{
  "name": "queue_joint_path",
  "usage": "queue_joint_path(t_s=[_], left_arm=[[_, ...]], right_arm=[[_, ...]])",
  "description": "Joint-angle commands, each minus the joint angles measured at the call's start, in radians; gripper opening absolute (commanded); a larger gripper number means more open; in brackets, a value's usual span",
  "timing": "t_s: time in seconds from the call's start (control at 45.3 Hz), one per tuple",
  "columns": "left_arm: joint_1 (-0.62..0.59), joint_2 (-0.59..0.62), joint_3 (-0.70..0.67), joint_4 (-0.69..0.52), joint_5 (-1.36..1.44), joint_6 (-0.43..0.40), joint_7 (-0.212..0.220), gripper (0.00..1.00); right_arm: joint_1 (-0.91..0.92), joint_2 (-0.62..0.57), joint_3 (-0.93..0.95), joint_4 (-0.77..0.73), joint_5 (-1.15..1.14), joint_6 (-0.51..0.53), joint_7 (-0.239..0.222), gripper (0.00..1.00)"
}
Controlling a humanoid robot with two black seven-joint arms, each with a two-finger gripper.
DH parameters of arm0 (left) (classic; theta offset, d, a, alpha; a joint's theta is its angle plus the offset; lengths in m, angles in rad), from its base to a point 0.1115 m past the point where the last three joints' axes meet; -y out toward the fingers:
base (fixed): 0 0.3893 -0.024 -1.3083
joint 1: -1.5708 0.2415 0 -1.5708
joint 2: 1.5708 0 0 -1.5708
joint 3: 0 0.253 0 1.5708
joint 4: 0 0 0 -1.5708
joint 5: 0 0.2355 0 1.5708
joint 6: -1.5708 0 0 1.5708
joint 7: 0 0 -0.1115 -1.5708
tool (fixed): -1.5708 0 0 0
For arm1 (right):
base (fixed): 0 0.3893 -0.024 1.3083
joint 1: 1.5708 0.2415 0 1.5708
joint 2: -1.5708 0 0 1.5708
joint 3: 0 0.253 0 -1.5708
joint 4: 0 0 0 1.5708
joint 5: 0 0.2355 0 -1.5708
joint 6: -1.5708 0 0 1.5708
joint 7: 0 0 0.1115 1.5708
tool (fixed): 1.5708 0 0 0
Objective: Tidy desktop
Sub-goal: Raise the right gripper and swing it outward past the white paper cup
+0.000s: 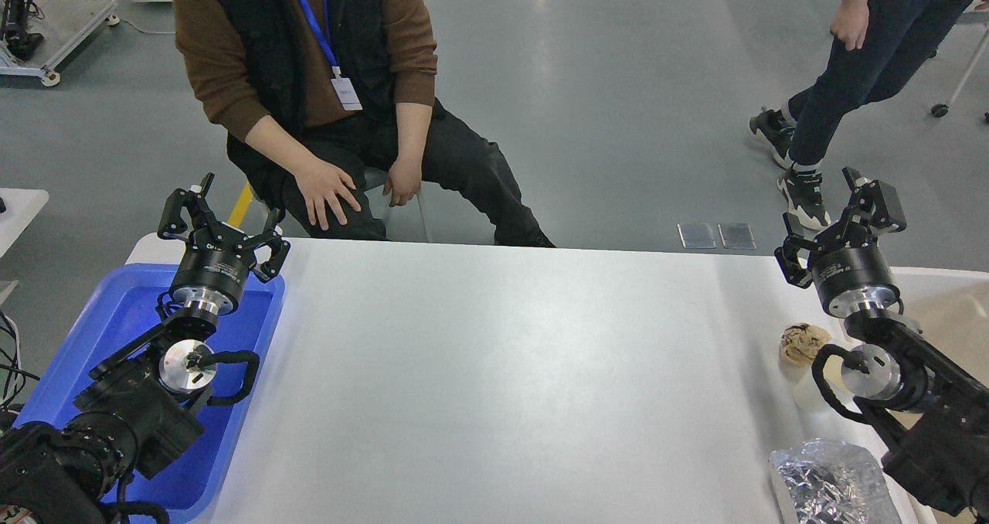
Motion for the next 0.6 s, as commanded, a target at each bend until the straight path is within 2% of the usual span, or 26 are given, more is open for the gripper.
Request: queue_joint_path(t_s=[0.0,0.574], left_arm=[[0.000,0.000,0.000,0.000,0.000,0.000,0.000,1.00],[-0.002,0.000,0.000,0.000,0.000,0.002,0.000,1.00]], right_arm=[[0.001,0.000,0.000,0.002,0.000,0.000,0.000,1.00],[-0.001,-0.026,0.017,0.008,0.002,-0.006,0.000,1.00]])
